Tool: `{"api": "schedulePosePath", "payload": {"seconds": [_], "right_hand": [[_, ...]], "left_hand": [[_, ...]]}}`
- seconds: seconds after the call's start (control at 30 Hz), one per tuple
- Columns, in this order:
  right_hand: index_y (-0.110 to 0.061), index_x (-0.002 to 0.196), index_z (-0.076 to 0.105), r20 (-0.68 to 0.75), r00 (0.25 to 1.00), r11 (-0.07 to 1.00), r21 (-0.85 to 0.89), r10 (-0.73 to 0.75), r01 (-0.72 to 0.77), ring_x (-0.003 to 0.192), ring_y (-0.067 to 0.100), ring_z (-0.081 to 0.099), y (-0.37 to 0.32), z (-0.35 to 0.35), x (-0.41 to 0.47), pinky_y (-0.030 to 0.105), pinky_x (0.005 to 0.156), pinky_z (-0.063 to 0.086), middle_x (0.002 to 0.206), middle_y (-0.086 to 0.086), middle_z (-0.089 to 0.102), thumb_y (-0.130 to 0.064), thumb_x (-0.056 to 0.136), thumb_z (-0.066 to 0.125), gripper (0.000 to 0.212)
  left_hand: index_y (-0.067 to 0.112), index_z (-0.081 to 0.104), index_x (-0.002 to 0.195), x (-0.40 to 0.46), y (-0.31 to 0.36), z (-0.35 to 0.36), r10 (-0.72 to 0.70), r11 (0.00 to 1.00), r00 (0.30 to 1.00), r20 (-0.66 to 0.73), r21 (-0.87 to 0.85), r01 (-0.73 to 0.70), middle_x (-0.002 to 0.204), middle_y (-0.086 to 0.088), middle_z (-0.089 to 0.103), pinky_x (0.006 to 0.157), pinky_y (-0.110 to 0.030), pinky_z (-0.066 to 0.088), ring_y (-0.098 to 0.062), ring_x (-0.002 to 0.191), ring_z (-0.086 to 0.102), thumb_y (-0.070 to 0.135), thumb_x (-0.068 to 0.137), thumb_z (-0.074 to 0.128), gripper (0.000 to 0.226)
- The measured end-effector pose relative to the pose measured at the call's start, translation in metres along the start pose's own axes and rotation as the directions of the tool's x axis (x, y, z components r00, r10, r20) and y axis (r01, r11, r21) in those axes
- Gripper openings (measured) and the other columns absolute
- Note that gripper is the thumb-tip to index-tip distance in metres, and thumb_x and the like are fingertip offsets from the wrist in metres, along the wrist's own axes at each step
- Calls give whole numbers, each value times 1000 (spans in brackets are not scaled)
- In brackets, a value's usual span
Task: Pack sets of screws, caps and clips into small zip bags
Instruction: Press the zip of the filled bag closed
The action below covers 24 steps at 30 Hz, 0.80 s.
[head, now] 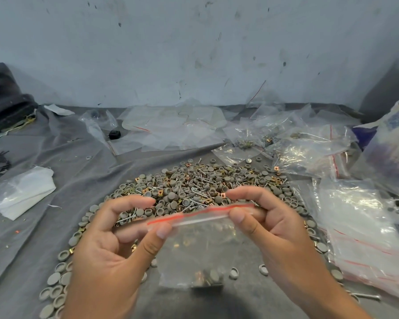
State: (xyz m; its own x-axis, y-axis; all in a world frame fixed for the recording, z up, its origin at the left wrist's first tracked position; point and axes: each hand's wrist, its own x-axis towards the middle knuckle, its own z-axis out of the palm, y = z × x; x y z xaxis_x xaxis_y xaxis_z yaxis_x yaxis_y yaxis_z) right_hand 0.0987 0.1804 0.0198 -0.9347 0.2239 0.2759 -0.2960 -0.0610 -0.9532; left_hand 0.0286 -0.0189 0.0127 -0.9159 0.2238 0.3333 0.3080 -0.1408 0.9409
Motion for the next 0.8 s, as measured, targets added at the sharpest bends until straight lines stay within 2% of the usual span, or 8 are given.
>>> {"api": "schedulePosePath", "payload": {"seconds": [0.1,0.17,0.23,0.33,0.43,0.57,0.73,0.8], "right_hand": [[-35,107,71,-2,1000,1000,-27,7,-7,76,-1,68,1,-2,-1,8,67,48,85,-3,77,-35,89,73,17],[-35,103,71,-13,1000,998,-52,18,-19,78,1,68,2,-3,0,9,66,49,93,0,78,-38,87,76,18],[-34,93,70,-21,999,997,-77,24,-25,79,4,67,4,-4,1,11,65,48,101,0,78,-44,82,77,17],[-31,77,69,-69,998,998,-67,14,-19,97,13,71,7,-6,3,19,78,55,106,0,77,-44,75,80,18],[-31,71,68,-73,997,1000,-13,-9,8,92,9,71,6,-6,4,18,75,54,99,0,77,-44,71,85,22],[-31,75,68,-19,1000,1000,24,-9,10,78,3,65,6,-6,1,14,66,50,93,-2,75,-44,74,83,20],[-35,91,66,75,997,996,-85,-19,25,82,11,67,-2,-5,0,18,69,52,93,-1,73,-44,77,83,24],[-36,95,66,66,996,982,-176,-55,65,86,15,71,-6,-1,4,24,74,57,95,-2,73,-39,79,83,23]], "left_hand": [[35,70,93,2,-2,0,9,1000,1000,-2,-2,-9,76,-5,78,53,-7,47,-8,59,65,75,48,87,62],[30,72,83,4,-4,0,37,999,999,-22,-10,-37,77,-5,78,60,-8,52,-7,68,73,53,56,92,40],[26,73,74,5,-7,-2,71,997,997,-26,-18,-71,82,-4,79,64,-11,55,-10,78,76,29,64,82,14],[24,76,70,7,-12,-2,103,995,993,-56,-13,-104,80,1,78,64,-11,55,-7,75,75,11,63,76,14],[27,78,67,9,-15,-1,88,995,989,-119,-31,-93,66,5,74,57,-7,50,3,58,66,11,58,76,19],[29,76,68,10,-16,-4,80,995,985,-153,-40,-87,59,6,70,54,-6,49,3,53,64,11,56,77,22],[30,70,73,10,-18,-3,115,989,985,-129,-79,-126,58,8,64,55,-8,49,2,54,58,15,55,80,26],[32,70,82,9,-16,-1,110,988,992,-62,-106,-116,68,5,71,58,-12,50,-4,59,59,30,55,91,34]]}}
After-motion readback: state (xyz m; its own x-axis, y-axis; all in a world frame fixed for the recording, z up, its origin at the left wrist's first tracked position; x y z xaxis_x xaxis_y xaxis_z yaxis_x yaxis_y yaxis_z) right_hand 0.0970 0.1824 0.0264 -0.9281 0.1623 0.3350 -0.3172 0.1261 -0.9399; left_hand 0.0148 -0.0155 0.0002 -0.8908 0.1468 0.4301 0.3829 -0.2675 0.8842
